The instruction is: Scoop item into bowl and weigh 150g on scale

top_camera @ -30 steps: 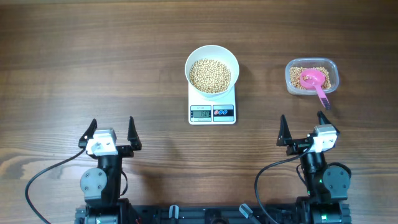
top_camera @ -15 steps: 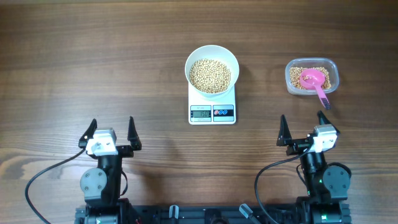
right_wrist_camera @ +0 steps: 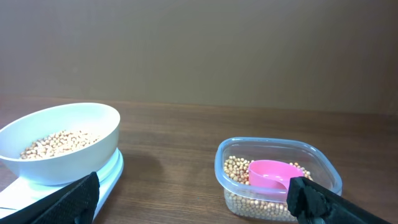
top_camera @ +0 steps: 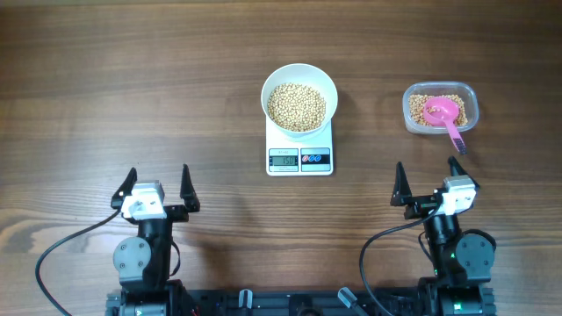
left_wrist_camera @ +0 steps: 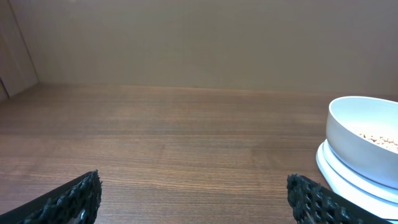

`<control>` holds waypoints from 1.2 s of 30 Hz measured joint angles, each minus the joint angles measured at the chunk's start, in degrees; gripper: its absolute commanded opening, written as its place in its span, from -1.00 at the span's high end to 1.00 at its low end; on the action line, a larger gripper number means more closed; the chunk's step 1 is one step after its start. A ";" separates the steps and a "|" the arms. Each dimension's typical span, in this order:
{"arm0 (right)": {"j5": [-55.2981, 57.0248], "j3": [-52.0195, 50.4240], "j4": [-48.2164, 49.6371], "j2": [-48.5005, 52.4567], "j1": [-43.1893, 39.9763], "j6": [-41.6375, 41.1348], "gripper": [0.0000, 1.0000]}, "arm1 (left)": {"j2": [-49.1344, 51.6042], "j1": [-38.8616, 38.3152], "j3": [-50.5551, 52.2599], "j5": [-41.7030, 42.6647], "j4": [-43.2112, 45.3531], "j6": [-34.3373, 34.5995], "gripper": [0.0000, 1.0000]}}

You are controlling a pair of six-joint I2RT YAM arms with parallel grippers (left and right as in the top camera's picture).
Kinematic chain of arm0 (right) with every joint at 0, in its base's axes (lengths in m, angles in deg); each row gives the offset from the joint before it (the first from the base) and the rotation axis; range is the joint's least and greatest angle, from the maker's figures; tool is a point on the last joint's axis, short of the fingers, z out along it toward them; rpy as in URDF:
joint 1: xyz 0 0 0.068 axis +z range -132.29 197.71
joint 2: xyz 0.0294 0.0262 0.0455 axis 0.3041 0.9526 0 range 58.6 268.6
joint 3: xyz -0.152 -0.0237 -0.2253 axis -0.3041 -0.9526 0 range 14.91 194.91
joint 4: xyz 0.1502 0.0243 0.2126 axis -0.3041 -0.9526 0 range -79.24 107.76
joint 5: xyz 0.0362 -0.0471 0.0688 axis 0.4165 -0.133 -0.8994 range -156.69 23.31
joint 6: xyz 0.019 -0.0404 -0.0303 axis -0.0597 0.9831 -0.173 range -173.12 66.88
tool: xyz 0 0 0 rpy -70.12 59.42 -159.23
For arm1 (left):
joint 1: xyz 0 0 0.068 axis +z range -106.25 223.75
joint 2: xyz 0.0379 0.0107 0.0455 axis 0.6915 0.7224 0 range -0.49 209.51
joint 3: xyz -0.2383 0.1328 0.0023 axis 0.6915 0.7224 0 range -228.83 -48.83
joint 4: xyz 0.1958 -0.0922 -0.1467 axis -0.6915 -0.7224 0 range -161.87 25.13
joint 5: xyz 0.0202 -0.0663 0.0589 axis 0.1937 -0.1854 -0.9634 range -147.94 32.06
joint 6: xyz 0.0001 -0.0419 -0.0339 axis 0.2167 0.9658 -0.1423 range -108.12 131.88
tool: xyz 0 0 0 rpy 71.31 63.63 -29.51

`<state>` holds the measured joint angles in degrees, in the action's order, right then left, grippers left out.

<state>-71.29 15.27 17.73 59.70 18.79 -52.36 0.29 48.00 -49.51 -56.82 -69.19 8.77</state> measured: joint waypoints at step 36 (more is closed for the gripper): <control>0.00 0.00 0.00 0.00 0.00 0.02 -0.99 | 0.02 -2.93 0.00 0.26 0.00 6.71 -1.00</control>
<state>-71.29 15.27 17.73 59.70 18.79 -52.34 0.31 45.07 -49.51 -56.55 -69.19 15.48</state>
